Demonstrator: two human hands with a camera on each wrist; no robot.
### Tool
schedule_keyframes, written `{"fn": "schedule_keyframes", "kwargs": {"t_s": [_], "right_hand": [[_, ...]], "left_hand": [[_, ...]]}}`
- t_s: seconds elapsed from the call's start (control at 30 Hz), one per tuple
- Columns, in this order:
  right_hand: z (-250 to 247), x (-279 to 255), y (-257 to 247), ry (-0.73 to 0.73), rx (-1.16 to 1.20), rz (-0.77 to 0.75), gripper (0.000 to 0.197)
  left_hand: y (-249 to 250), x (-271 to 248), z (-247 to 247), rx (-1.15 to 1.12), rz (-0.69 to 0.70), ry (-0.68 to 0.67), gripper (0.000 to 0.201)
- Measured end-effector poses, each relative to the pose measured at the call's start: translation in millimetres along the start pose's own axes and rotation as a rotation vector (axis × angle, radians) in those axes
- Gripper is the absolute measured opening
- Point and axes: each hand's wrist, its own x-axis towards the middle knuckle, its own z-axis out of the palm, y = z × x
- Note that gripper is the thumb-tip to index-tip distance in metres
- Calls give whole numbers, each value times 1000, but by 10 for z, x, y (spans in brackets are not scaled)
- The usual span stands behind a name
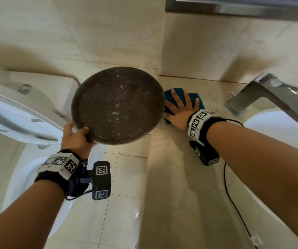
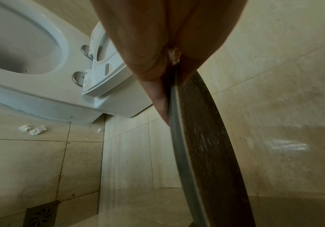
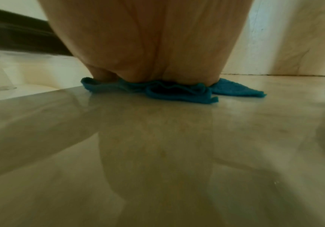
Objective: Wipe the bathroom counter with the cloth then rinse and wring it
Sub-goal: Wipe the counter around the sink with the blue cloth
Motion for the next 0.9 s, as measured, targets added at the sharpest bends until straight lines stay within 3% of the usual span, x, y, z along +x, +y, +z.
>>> {"fn": "schedule_keyframes", "kwargs": {"t_s": [0.27, 0.67, 0.77, 0.9], "right_hand": [[-236, 297, 112, -11, 77, 57, 59], [-165, 67, 399, 11, 131, 196, 63], [-77, -51, 311, 5, 101, 169, 64], [160, -325, 86, -29, -17, -6, 63]], "left_hand": [[-59, 41, -30, 6, 11, -4, 52], [-32, -28, -8, -27, 23, -10, 48], [-29, -40, -28, -41, 24, 0, 51], [-29, -86, -55, -54, 12, 7, 52]]}}
